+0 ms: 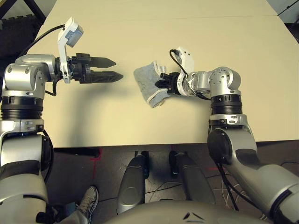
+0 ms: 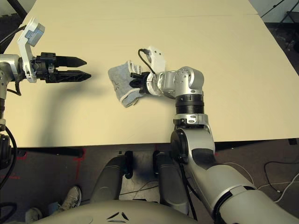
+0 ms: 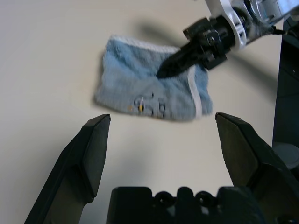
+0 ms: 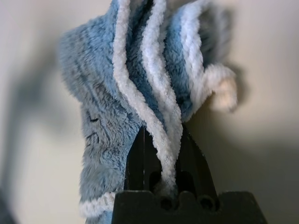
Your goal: Wipe the water off the table with a rag.
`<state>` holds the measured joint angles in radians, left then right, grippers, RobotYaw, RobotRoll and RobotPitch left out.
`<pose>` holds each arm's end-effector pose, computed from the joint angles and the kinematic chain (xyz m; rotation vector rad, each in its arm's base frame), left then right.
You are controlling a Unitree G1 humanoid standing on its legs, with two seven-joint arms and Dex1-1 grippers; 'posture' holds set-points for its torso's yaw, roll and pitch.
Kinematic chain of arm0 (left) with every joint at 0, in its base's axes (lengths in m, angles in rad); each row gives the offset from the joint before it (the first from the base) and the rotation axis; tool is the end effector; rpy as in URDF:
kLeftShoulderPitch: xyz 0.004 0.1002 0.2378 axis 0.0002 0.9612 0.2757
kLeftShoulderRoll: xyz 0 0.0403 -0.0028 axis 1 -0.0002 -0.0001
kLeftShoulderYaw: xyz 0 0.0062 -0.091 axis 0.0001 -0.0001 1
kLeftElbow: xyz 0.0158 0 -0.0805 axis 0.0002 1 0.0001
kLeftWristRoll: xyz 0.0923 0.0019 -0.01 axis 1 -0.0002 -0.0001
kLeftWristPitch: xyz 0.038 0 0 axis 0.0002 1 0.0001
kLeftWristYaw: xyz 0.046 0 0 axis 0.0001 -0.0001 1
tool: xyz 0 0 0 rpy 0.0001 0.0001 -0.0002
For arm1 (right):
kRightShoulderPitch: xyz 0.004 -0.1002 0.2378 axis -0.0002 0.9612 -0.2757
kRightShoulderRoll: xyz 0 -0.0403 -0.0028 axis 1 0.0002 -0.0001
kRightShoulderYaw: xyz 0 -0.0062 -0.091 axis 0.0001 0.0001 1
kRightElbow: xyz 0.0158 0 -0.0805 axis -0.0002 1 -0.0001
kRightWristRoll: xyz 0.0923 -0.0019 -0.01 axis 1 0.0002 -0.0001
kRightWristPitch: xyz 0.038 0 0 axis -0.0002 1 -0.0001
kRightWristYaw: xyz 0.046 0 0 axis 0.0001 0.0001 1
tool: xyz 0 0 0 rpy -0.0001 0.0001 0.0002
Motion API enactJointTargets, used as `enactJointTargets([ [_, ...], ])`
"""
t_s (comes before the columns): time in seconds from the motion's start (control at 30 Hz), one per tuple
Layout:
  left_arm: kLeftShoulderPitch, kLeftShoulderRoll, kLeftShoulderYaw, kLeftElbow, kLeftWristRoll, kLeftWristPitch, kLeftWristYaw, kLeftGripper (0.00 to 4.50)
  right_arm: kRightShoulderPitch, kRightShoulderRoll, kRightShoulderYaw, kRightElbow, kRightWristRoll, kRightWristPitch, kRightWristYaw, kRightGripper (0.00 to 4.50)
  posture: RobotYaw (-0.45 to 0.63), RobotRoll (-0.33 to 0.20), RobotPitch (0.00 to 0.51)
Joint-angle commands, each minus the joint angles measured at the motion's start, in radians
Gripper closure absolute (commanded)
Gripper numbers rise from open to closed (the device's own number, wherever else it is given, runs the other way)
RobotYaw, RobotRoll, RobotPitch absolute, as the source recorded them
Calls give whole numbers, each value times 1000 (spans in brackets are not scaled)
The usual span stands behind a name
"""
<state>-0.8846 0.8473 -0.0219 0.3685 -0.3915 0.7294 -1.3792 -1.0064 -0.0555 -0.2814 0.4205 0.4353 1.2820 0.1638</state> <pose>0.2898 0.2780 0.2541 0.1367 0.3161 -1.1099 0.3149 -0.1147 0.1923 0.3926 0.6879 0.5666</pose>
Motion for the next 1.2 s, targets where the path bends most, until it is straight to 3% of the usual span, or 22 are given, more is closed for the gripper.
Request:
enactJointTargets([
  [0.03,3,-3,-17,-2,9,-1,2,0,-5,-73,22,26,-51,-50,-12,4496,100,0,288],
  [0.33,0,-8,-22,4,12,-2,-1,0,-53,-249,63,113,-112,-160,9,4496,95,0,296],
  [0.5,-5,-7,-25,8,12,-2,-1,0,-75,-258,45,128,-97,-179,1,4496,94,0,298],
  [0.8,-17,-1,-29,19,13,-6,-4,0,-78,64,-80,-254,95,300,-20,4496,97,0,298],
  [0.93,-20,-1,-28,24,15,-10,-3,0,-42,174,-98,-278,207,332,-92,4496,103,0,299],
  [1.2,-16,3,-26,24,14,-11,-1,0,-18,265,-115,-213,308,332,-235,4496,115,0,300],
])
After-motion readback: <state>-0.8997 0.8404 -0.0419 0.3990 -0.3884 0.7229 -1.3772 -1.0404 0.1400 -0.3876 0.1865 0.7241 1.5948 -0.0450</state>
